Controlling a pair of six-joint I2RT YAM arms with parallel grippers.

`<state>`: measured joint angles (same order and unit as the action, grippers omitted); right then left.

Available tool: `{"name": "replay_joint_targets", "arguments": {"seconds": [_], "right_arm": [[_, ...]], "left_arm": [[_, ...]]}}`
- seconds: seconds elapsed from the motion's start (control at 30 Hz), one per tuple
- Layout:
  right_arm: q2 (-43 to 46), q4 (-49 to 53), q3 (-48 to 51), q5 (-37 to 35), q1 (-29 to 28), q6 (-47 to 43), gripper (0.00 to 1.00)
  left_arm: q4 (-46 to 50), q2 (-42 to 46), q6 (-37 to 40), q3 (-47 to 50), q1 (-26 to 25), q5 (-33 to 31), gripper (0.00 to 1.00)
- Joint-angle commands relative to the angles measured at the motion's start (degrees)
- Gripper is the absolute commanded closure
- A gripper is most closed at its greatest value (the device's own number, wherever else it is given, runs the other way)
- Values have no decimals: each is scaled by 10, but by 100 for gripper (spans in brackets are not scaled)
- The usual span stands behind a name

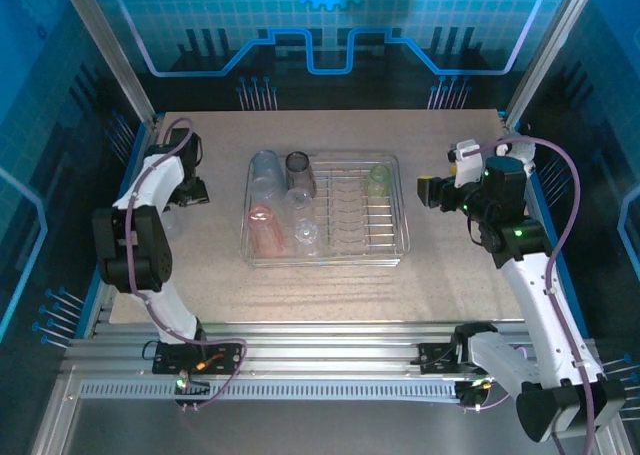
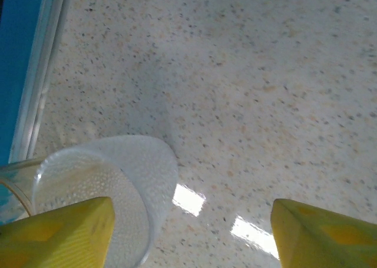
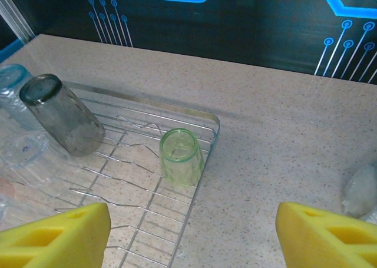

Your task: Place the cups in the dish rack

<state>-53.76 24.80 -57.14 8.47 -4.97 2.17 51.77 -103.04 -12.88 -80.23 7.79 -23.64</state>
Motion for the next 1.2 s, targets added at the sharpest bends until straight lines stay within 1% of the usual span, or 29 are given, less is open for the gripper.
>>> {"name": "replay_joint_targets", "arguments": {"seconds": [0.0,0.1,0.23,0.3,0.37,0.43,0.47,0.53,0.57,0.6,0.7,0.77,0.8,0.9,0.93,1.0,1.03,1.07,1.17], "right_arm": [[4,-25,6,33,17,20,26],[9,-34,12,39,25,23,27],[13,-31,12,38,28,23,27],[15,-30,12,37,28,23,27],[17,-28,10,34,28,23,27],[21,-29,9,32,28,25,27],[24,-30,9,30,28,26,27],[30,-34,13,25,28,31,27],[36,-40,17,22,29,33,27],[42,-47,23,20,29,34,27],[66,-67,41,8,31,36,26],[87,-86,59,20,36,28,23],[100,-94,64,14,38,37,18],[125,-102,84,20,52,70,13],[128,-96,83,24,58,80,12],[132,-71,71,62,75,88,8],[133,-54,63,76,79,88,5],[129,-27,42,83,80,90,1],[114,43,1,113,80,88,0]], "left_arm": [[26,-20,11,-28,20,-18,33],[22,-35,2,-31,38,5,35],[20,-57,-3,-32,48,15,39],[13,-67,-6,-27,50,18,42],[8,-77,-8,-24,53,24,48],[8,-89,-10,-27,55,31,58],[8,-94,-11,-28,56,34,65],[10,-96,-13,-31,56,47,81],[8,-89,-14,-30,55,54,93],[4,-79,-17,-26,55,61,100],[-2,-36,-22,-19,55,94,100],[-3,-2,-26,-16,55,125,100],[-3,20,-30,-14,55,147,100],[-24,105,-35,8,54,225,100],[-32,135,-37,15,54,252,100],[-62,205,-42,36,51,322,100],[-75,235,-48,44,49,344,100],[-87,268,-53,50,46,372,100],[-113,344,-76,55,34,447,100]]}}
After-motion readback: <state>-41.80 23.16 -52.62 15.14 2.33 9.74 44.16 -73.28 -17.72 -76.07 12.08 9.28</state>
